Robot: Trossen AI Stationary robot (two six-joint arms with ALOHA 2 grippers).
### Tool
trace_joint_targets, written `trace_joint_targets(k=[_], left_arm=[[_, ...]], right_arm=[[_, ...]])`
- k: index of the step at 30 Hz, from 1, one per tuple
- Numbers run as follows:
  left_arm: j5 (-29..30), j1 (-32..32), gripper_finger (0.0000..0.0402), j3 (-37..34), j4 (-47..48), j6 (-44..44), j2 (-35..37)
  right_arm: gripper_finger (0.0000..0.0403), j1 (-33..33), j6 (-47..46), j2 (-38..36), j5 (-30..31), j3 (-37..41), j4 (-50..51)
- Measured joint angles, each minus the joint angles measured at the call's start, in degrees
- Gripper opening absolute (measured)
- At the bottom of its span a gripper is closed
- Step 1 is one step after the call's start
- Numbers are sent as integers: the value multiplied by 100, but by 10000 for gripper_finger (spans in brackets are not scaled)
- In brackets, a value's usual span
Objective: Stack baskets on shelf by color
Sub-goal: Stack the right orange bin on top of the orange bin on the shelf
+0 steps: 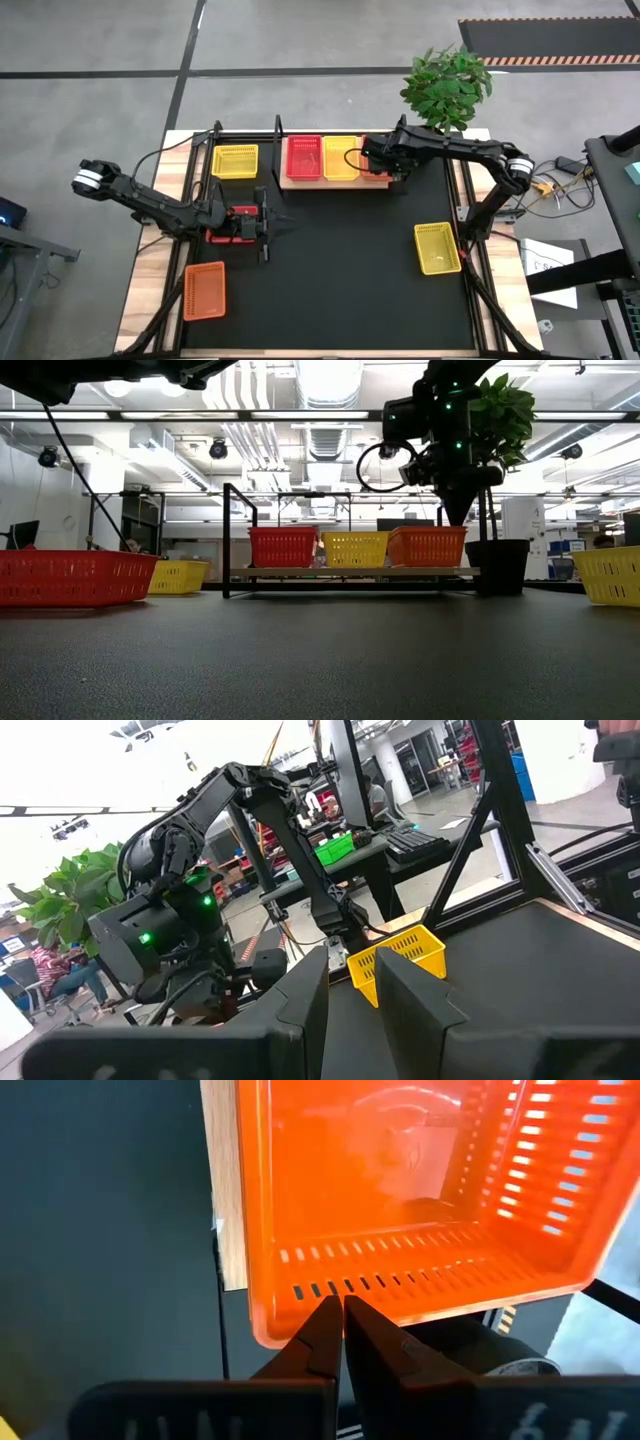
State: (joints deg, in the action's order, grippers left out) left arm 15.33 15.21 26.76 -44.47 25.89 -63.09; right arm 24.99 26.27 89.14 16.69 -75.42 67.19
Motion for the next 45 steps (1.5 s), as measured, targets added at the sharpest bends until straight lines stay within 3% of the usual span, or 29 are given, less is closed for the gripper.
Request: trace_joint_targets(k=[5,10,17,34,45], left_arm=[[0,-15,70,0,0,2,0],[0,-14,70,0,0,2,0],[0,-14,70,0,-2,2,0],[0,-14,70,0,-2,4,0],[0,-16,70,0,-2,4,0]], right_arm=[[9,-122,-155,-21,-26,-219,-49],[9,-261,-228,-26,-483,-282,-757],[9,-273,-226,168,-517,-174,-1531],[9,-353,-226,284,-966,-92,-1673],[9,-365,-231,265,-776,-140,-1647]])
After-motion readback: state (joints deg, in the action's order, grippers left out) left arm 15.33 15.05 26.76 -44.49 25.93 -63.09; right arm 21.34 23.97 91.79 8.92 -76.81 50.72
